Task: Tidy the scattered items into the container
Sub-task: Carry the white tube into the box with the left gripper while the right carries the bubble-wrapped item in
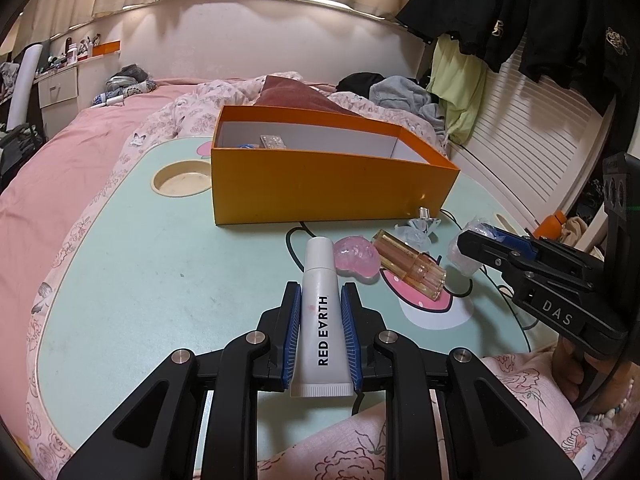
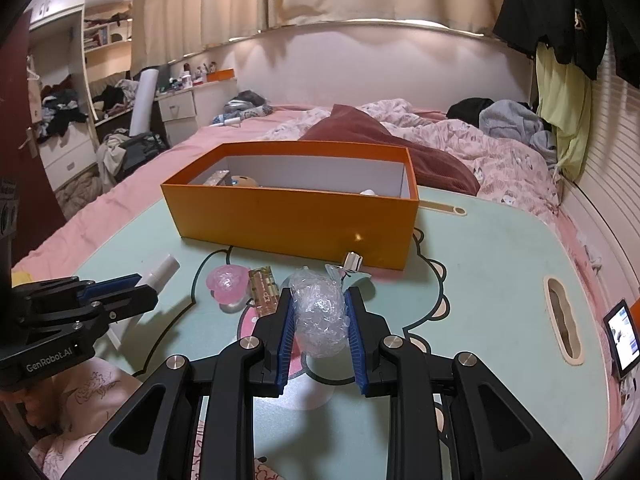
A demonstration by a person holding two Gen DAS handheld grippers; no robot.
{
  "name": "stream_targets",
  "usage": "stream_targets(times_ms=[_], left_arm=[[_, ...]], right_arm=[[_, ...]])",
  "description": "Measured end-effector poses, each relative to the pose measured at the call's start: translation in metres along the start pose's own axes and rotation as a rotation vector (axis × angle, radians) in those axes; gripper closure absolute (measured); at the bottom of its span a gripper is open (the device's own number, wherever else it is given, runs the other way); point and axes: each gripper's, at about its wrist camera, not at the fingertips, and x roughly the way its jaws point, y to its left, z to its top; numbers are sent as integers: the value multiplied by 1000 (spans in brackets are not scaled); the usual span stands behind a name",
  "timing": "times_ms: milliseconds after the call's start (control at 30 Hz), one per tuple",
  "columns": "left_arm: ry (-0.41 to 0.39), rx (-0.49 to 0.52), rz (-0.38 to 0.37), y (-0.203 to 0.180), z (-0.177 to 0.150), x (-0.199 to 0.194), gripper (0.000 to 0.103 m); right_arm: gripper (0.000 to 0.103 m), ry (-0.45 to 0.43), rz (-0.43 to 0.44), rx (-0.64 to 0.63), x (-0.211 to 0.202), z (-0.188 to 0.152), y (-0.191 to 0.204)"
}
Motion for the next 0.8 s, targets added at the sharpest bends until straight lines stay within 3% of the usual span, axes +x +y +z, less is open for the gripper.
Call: stream_targets(times_ms=[300, 633, 800], left_arm=[[11, 55, 4, -10, 18, 3, 81], [-28, 93, -6, -9, 93, 12, 81], [-15, 42, -21, -3, 129, 39, 81]], right_arm=[[80, 22, 13, 30, 1, 7, -6], [79, -52, 65, 157, 1, 61, -37], [78, -69, 84, 175, 18, 97, -49]])
